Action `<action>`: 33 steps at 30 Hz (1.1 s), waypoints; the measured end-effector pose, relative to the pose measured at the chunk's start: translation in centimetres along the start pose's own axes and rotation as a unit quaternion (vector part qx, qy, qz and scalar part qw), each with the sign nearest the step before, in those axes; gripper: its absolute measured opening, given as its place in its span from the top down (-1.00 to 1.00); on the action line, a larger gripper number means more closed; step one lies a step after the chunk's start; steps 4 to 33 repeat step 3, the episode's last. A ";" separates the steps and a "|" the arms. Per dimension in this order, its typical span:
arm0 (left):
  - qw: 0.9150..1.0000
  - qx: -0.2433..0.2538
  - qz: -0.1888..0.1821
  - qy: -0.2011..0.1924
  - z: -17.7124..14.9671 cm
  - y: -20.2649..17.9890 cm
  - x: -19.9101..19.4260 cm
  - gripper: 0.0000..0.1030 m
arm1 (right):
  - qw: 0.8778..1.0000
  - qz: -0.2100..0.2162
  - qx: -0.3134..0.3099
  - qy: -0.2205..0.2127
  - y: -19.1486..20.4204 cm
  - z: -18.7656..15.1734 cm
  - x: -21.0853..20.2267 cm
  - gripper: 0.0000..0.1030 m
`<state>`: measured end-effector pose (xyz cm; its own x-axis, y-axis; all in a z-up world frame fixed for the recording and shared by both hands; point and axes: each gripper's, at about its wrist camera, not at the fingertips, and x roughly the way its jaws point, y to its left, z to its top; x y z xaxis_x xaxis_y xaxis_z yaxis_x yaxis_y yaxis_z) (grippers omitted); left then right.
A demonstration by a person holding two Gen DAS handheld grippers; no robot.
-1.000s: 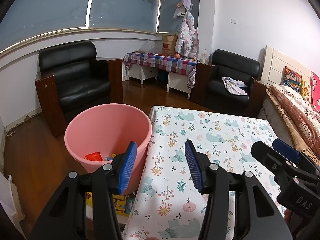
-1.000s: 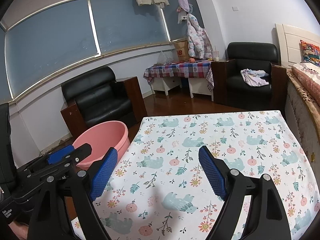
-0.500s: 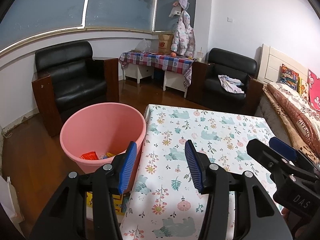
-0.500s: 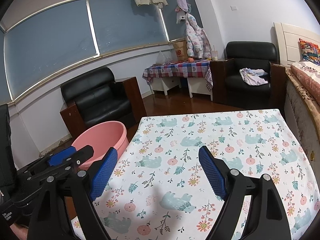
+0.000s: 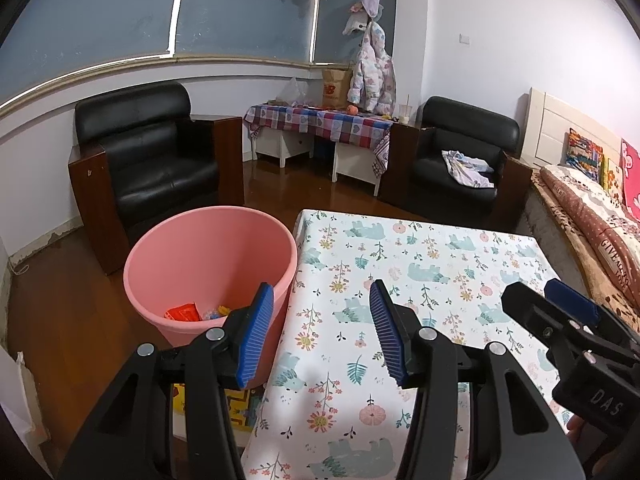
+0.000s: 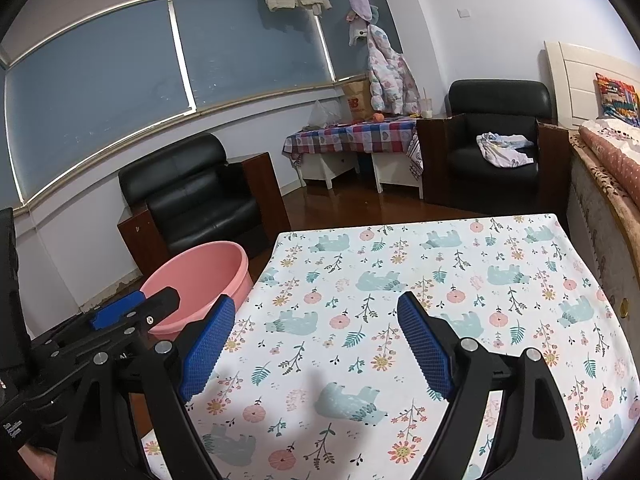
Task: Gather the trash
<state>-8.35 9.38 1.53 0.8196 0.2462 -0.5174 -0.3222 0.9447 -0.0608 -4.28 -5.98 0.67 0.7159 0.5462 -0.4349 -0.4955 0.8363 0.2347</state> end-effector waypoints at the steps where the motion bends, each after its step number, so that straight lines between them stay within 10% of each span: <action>1: 1.000 0.001 0.000 0.001 0.0 -0.1 0.1 0.01 | 1.000 0.000 0.000 0.000 0.0 0.0 0.0 -0.59; 33: 1.000 0.004 -0.001 0.003 0.0 -0.2 0.2 0.01 | 1.000 -0.001 0.001 0.000 0.0 -0.1 -0.1 -0.59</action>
